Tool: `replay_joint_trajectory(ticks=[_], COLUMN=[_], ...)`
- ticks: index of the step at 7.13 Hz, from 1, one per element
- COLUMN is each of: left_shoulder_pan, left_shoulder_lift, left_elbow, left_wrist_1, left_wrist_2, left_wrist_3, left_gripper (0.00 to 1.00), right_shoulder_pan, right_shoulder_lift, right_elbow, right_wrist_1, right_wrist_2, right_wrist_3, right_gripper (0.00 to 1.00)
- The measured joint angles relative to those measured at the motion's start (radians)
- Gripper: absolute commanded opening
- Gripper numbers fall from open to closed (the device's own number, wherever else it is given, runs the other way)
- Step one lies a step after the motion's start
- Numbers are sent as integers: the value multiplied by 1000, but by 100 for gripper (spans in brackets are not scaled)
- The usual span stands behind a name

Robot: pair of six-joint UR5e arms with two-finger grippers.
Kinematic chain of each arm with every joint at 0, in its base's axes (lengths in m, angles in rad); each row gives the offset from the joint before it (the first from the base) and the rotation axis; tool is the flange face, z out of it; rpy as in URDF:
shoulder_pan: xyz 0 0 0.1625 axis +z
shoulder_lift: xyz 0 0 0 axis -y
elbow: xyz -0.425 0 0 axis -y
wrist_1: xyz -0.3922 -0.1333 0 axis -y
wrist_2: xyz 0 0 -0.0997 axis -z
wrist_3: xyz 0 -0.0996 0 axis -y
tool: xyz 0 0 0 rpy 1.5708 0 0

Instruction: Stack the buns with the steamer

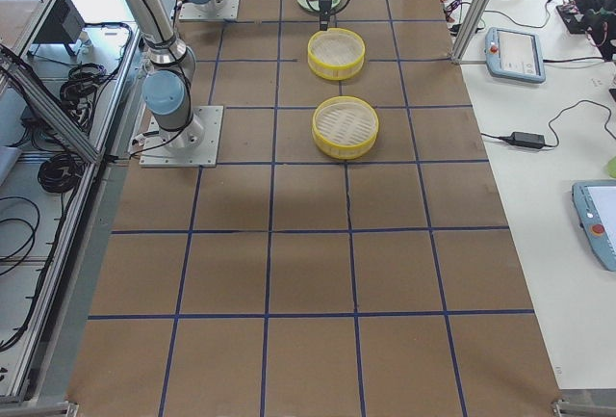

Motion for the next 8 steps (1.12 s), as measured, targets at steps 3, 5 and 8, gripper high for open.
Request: replay_joint_trajectory(ticks=[3,5,8], left_shoulder_pan=[94,162,177], left_shoulder_lift=[-31,-95,-268], left_elbow=[-88,-153,-171], left_wrist_1=[62,164,306], left_wrist_2=[-4,-1,58], left_wrist_3=[88,205,231], left_gripper=[100,100,100], right_shoulder_pan=[-4,-8,-14], right_shoulder_lift=[1,2,5], right_elbow=[4,6,4], right_wrist_1=[-4,-1,-3], right_wrist_2=[0,0,0], right_wrist_3=[-11,-14,-31], right_gripper=[100,100,100])
